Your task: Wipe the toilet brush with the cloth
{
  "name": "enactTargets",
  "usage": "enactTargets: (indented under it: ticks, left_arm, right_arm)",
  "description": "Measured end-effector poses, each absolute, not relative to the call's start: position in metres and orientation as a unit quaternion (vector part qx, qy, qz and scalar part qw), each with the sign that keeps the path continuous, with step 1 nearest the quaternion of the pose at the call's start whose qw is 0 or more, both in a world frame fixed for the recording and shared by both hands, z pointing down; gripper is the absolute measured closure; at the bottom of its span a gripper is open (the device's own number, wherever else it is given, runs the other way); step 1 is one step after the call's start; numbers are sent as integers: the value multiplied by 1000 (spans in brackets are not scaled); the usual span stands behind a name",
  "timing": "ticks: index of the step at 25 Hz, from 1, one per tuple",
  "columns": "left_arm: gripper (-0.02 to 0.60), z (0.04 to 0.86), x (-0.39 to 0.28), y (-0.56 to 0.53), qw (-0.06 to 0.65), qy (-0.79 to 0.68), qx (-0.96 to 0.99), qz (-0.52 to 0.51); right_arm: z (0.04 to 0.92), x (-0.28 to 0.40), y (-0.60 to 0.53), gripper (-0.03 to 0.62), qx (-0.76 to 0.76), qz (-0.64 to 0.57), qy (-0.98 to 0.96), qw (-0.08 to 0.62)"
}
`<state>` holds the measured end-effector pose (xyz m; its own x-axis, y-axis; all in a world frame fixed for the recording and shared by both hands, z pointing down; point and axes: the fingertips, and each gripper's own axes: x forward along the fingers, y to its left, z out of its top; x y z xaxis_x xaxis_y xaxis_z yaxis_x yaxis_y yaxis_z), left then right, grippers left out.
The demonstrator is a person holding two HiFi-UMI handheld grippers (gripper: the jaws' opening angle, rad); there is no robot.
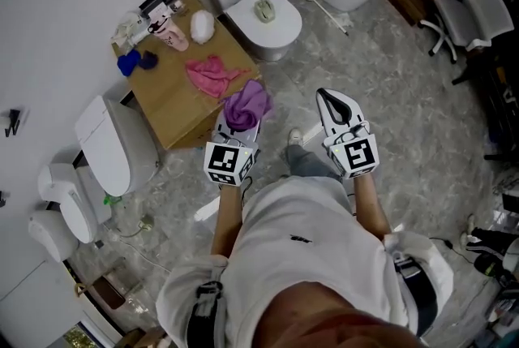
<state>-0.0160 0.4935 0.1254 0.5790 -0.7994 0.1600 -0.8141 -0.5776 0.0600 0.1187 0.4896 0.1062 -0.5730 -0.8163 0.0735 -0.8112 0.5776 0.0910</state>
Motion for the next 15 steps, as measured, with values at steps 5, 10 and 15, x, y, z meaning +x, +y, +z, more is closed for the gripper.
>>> enactTargets:
  ticks: [5, 10, 15]
  left_arm:
    - [494, 130, -1, 445, 70, -460, 883, 65]
    - [494, 134, 15, 405, 79, -468, 878, 65]
    - [494, 133, 29, 372, 74, -478, 872, 70]
  right_arm:
    - [110, 134, 438, 597, 453, -17, -889, 63]
    - [114, 150, 396, 597, 442, -13, -895, 63]
    - [116, 164, 361, 597, 429, -13, -901, 60]
